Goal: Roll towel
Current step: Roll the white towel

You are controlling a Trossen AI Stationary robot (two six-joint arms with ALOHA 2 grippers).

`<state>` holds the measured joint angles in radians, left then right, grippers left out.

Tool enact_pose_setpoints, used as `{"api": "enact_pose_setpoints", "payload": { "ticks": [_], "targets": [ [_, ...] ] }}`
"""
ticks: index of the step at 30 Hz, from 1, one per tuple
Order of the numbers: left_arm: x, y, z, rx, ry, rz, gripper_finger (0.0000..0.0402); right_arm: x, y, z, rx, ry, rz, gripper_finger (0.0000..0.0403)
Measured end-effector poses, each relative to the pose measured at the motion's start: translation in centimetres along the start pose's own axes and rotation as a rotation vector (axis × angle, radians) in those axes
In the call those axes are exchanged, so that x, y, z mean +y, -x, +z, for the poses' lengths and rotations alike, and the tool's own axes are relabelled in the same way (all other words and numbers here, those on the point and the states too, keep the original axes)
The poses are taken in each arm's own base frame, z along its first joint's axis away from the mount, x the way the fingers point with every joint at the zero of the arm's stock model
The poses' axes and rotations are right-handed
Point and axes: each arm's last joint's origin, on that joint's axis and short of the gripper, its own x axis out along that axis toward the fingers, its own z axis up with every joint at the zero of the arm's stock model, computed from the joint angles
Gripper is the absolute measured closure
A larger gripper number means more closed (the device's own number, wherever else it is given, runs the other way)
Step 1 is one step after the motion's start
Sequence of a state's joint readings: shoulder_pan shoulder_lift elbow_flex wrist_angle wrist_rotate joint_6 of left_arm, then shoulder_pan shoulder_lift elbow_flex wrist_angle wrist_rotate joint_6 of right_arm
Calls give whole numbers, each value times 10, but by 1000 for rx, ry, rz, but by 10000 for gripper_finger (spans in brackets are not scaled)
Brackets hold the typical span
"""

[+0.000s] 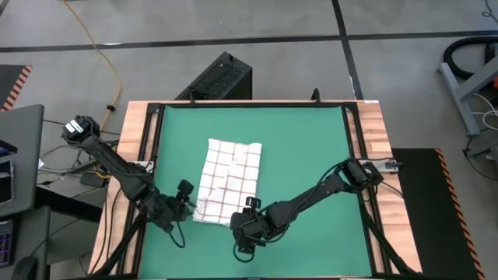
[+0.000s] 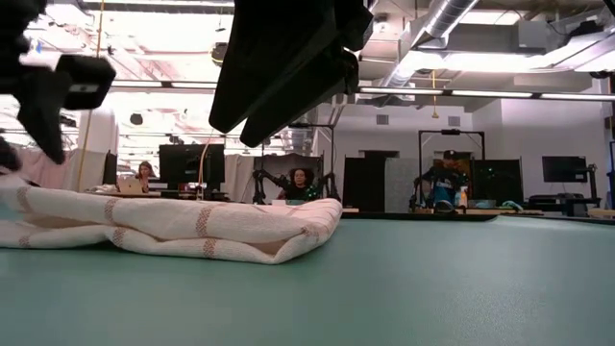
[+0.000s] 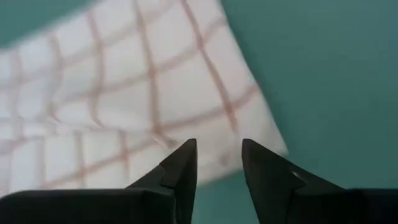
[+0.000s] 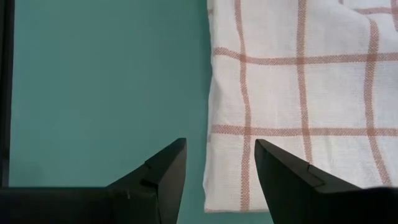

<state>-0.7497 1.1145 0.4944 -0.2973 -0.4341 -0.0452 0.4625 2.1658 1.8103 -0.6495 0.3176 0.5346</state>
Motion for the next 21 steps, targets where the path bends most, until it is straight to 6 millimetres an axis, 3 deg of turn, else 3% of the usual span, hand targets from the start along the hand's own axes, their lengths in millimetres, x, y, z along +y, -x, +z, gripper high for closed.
{"api": "enact_pose_setpoints", "payload": {
  "ticks": [9, 21],
  "targets": [
    [-6, -3, -3, -41, 29, -122, 310, 0, 0, 0, 1, 1, 0, 193],
    [-9, -6, -4, -82, 16, -126, 253, 0, 0, 0, 1, 2, 1, 193]
  ]
}}
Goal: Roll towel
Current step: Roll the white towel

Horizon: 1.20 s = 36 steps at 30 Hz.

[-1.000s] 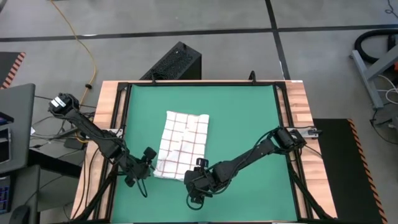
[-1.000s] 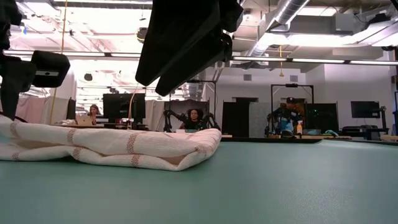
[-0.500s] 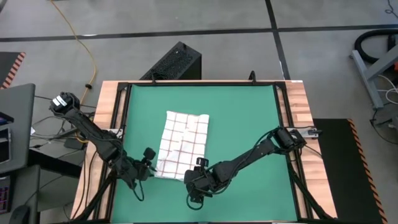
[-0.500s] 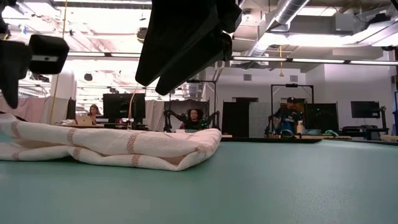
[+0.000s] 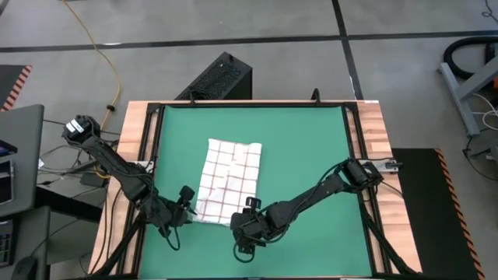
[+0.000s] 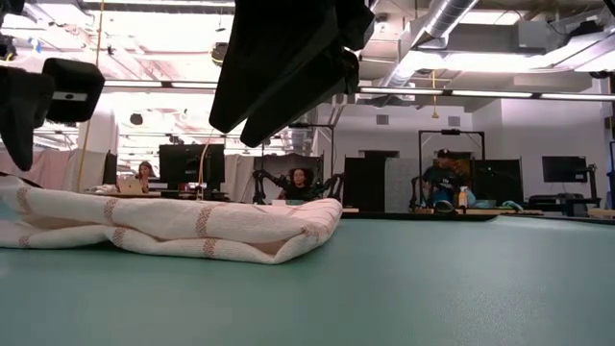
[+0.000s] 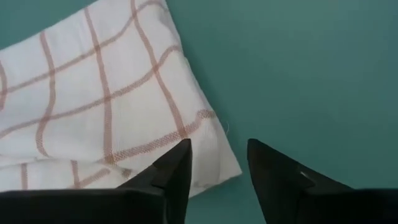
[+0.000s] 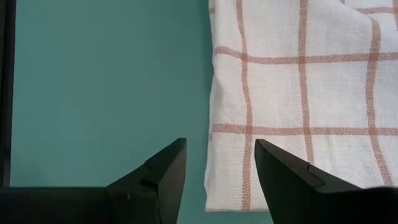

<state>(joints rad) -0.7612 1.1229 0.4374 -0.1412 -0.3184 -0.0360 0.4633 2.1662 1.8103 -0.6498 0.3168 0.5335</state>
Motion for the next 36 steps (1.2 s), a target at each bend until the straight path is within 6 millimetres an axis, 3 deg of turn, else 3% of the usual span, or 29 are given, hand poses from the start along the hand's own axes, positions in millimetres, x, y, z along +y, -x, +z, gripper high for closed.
{"api": "enact_pose_setpoints", "payload": {
  "ticks": [12, 22, 26, 33, 36],
  "targets": [
    [-13, -41, -9, 141, -8, 59, 219, 1, 0, -1, 2, 2, 5, 193],
    [-14, -47, -16, 238, 86, 92, 222, 1, 0, 0, 1, 1, 6, 193],
    [-13, -47, -17, 253, 126, 85, 250, 2, 1, 0, -5, 41, 9, 193],
    [-13, -47, -18, 257, 155, 93, 336, 14, 6, -11, -7, 180, -26, 193],
    [-13, -47, -18, 259, 153, 94, 369, 18, -2, -15, 2, 193, -26, 193]
  ]
}}
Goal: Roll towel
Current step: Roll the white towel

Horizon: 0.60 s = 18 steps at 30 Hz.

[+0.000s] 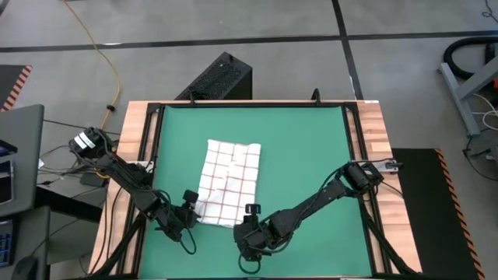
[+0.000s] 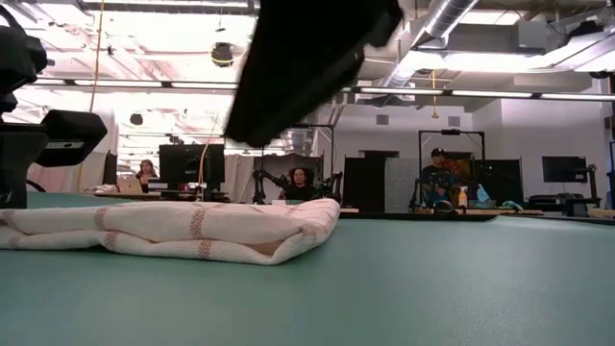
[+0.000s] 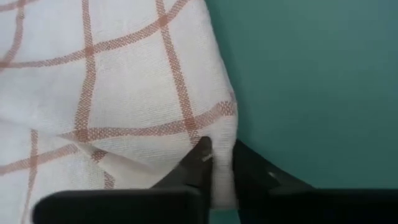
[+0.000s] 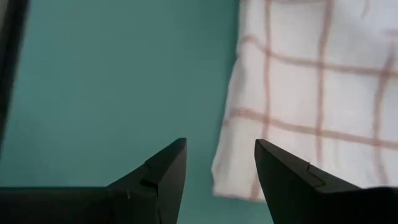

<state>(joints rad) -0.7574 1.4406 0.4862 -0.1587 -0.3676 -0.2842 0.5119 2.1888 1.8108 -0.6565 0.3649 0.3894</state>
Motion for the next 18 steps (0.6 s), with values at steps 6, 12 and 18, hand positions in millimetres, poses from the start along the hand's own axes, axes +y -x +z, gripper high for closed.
{"api": "enact_pose_setpoints", "payload": {
  "ticks": [6, 12, 18],
  "targets": [
    [0, 0, 0, -1, -10, 7, 395, 15, -30, -21, 80, 45, 1, 190],
    [0, 0, 0, -3, -1, 7, 391, 14, -32, -26, 109, -9, -41, 171],
    [0, 0, 0, -5, 20, 6, 391, 14, -24, -16, 85, -24, -35, 168]
  ]
}}
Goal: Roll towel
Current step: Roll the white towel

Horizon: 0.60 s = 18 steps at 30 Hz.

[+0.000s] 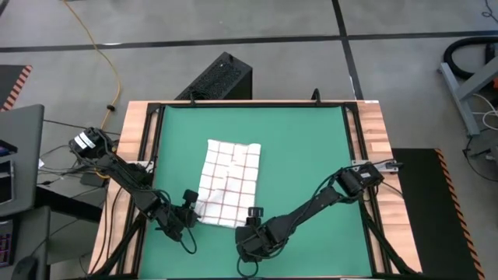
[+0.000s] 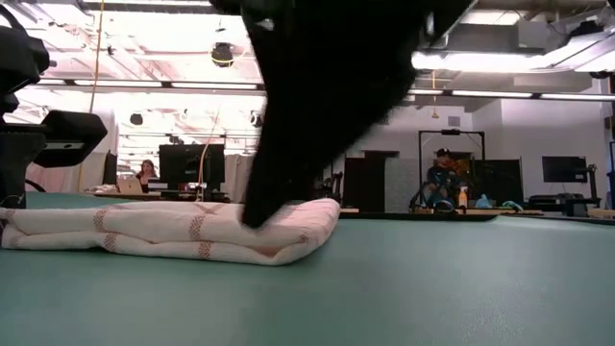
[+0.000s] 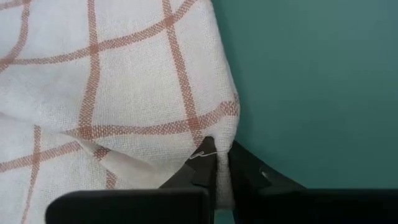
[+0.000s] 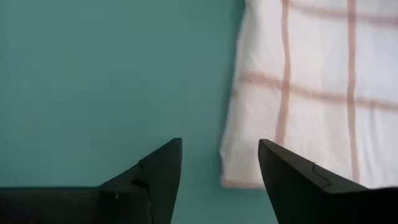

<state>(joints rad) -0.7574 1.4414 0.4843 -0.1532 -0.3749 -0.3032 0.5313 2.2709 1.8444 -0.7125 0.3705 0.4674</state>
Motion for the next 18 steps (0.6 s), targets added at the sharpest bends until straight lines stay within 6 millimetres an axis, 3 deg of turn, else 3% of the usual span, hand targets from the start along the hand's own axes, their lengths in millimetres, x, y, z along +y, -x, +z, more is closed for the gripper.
{"api": "enact_pose_setpoints", "payload": {
  "ticks": [3, 11, 18],
  "targets": [
    [0, 0, 0, -7, 9, 1, 390, 0, 3, 3, -15, 41, -5, 168],
    [0, 0, 1, -10, 12, 3, 390, -7, -13, -10, 31, 70, -69, 168],
    [0, 0, 1, -11, 9, 3, 390, -17, -18, -4, 23, 54, -79, 168]
  ]
}}
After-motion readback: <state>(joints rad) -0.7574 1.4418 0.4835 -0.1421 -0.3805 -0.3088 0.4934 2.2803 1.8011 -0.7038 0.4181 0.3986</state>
